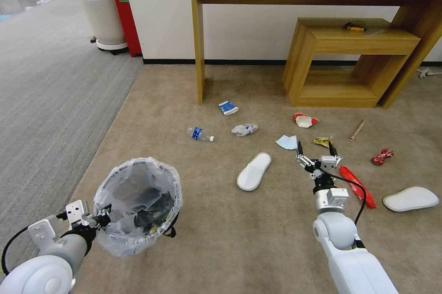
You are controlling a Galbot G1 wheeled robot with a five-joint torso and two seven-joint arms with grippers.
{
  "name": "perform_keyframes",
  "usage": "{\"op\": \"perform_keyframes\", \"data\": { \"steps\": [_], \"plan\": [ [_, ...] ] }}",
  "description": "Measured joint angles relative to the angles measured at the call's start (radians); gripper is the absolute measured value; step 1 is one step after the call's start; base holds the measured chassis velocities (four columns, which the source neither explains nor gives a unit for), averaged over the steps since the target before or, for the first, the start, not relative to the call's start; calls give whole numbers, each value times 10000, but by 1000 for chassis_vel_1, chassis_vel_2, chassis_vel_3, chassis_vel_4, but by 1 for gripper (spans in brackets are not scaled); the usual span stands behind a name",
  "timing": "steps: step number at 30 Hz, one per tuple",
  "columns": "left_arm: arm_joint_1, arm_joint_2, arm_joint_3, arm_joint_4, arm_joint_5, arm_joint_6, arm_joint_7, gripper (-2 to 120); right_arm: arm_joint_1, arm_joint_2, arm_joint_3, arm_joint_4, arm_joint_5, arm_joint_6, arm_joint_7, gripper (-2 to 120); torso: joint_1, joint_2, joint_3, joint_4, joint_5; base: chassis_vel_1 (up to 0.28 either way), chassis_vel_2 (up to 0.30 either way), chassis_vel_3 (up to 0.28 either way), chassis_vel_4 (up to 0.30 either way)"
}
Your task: Pick up the trash bin and place the garbage on the floor into it.
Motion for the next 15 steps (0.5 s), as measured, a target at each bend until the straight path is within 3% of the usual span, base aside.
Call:
{"op": "perform_keyframes", "data": {
  "steps": [8,15],
  "plan": [
    [13,-27,6,-16,23,0,2,0,-6,28,-14,-32,-52,0,-36,100,-1,0,0,2,0,-32,7,31,-11],
    [15,-56,9,-24,38,0,7,0,-9,47,-23,-73,-85,22,-36,100,0,0,0,2,-1,-102,100,91,-98]
  ]
}}
